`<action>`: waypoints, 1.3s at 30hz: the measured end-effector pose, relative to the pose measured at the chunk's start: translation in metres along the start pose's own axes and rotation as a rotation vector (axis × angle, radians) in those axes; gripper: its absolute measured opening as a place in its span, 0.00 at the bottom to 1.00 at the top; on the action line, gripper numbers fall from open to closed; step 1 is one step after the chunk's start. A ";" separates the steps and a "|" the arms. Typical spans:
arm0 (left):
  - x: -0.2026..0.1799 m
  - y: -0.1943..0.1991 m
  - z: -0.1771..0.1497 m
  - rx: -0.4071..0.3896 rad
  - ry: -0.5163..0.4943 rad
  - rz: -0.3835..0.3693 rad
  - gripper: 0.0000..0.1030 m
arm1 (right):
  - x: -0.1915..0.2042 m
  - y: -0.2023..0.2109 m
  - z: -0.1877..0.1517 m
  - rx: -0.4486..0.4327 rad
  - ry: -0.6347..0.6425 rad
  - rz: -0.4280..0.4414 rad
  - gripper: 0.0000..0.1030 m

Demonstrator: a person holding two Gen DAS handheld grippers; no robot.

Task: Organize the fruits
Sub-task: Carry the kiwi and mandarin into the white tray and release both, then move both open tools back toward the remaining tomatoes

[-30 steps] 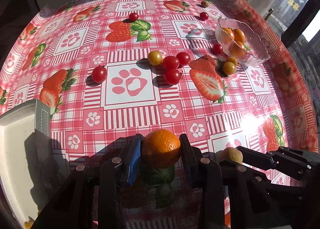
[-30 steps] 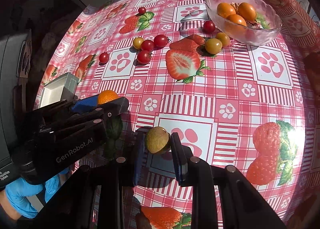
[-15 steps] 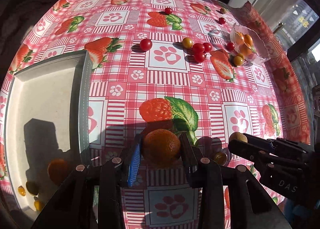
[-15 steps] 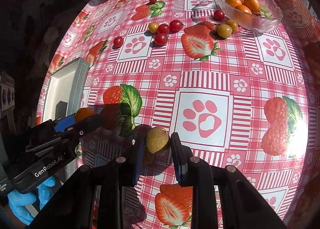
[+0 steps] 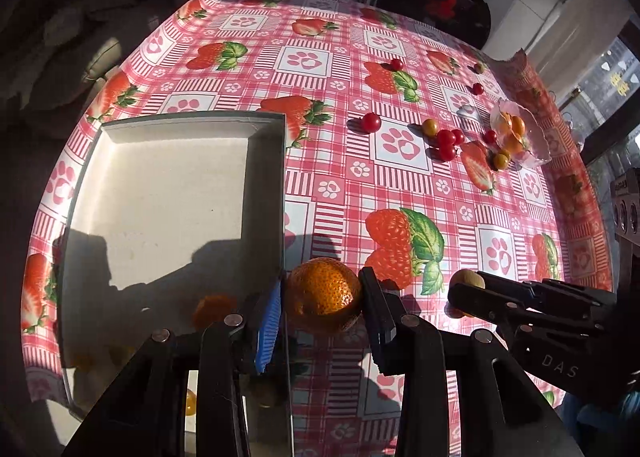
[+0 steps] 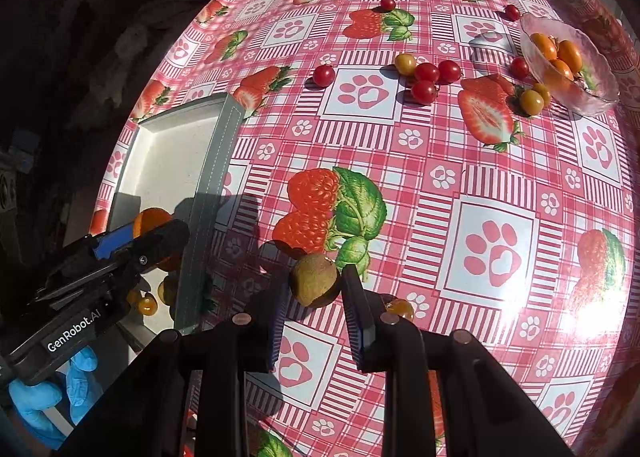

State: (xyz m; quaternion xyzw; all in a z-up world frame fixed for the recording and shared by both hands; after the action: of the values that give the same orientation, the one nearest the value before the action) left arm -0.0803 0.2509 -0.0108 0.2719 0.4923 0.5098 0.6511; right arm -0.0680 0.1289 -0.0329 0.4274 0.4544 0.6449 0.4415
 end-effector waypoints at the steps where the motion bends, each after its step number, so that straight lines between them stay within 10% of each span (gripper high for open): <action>1: 0.007 0.004 0.000 -0.006 0.011 0.007 0.38 | 0.007 0.000 0.002 0.000 0.009 0.005 0.29; 20: 0.148 0.036 -0.011 -0.042 0.173 0.184 0.38 | 0.142 -0.027 0.028 0.027 0.200 0.104 0.29; 39: 0.163 0.007 -0.029 0.057 0.125 0.247 0.40 | 0.178 -0.086 0.026 0.103 0.301 0.028 0.29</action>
State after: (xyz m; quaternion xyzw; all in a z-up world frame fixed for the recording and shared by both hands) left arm -0.1107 0.4009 -0.0748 0.3163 0.5091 0.5877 0.5435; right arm -0.0711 0.3221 -0.0830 0.3541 0.5420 0.6837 0.3368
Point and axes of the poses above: each gripper's, at about its wrist camera, not at the fingertips, and y roughly against the way its jaws point, x to its left, z to its top, the point moved 10 cm from there along -y, roughly the way its jaws point, and after that the axes turned 12 degrees about -z, right-handed, at the moved point
